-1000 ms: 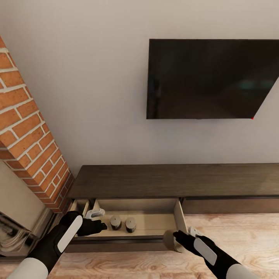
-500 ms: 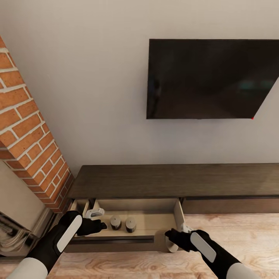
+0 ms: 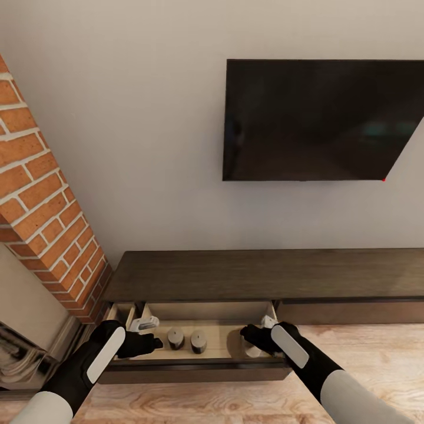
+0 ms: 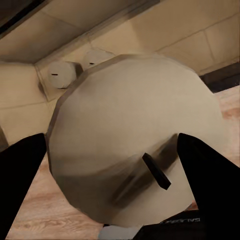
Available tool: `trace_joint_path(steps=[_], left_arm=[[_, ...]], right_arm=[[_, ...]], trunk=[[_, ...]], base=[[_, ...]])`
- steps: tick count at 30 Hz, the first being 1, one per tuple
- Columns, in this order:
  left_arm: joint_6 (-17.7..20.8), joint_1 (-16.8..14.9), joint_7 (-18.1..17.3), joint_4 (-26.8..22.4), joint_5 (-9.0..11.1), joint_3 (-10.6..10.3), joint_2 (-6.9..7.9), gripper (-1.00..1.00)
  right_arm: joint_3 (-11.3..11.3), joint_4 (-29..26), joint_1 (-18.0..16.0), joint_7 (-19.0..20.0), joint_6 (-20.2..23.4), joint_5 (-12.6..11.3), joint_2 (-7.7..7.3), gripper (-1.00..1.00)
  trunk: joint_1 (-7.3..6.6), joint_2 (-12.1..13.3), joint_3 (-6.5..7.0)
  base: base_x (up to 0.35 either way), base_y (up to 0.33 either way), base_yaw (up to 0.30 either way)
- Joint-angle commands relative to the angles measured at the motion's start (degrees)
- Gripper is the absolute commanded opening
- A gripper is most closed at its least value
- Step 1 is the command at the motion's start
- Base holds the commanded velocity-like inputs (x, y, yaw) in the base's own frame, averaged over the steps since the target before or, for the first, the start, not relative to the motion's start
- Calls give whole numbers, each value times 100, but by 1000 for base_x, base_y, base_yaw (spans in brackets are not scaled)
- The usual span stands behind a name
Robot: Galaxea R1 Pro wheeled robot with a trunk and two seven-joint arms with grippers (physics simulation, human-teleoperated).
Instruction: Place each of the two pumpkins and all three candles from the living room inside a cabinet in the living room (use any cabinet), then make sure every cabinet is closed, and position the cauldron so it is next to a table in the living room.
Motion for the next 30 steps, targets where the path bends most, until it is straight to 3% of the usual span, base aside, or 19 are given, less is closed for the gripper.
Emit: trace_joint_path(steps=[1, 7, 9, 11, 14, 17, 23, 30], left_arm=[[12, -4, 57, -10, 61, -18, 6, 100], [12, -4, 53, -13, 64, -17, 8, 100], [12, -4, 50, -13, 65, -17, 7, 100], [12, -4, 50, -15, 66, -21, 3, 100], [12, -4, 54, -19, 66, -24, 1, 100], [12, -4, 52, -25, 66, -24, 2, 100], [12, -4, 56, -26, 66, -25, -11, 100], [40, -4, 46, -35, 101, -8, 0, 100]], right_arm=[[34, -12, -57, -113, 12, -17, 63, -100], [58, -25, -244, -942, -25, 15, 544, -100], [85, -30, -259, -1181, -135, 223, 713, -100], [94, -27, -265, -1349, -342, 655, 817, -100], [91, -25, -267, -1546, -649, 1177, 873, -100], [90, -38, -268, -1814, -845, 1414, 894, -100], [84, -75, -276, -2059, -932, 1534, 960, -100], [57, -338, -293, -2107, -777, 1493, 987, -100]], trunk=[[1, -5, -7], [1, -5, -7], [1, -5, -7], [1, -5, -7], [1, -5, -7], [1, -5, -7], [1, -5, -7], [1, -5, -7]], base=[[0, 0, 0], [0, 0, 0], [0, 0, 0], [0, 0, 0], [0, 0, 0], [0, 0, 0], [0, 0, 0], [0, 0, 0]])
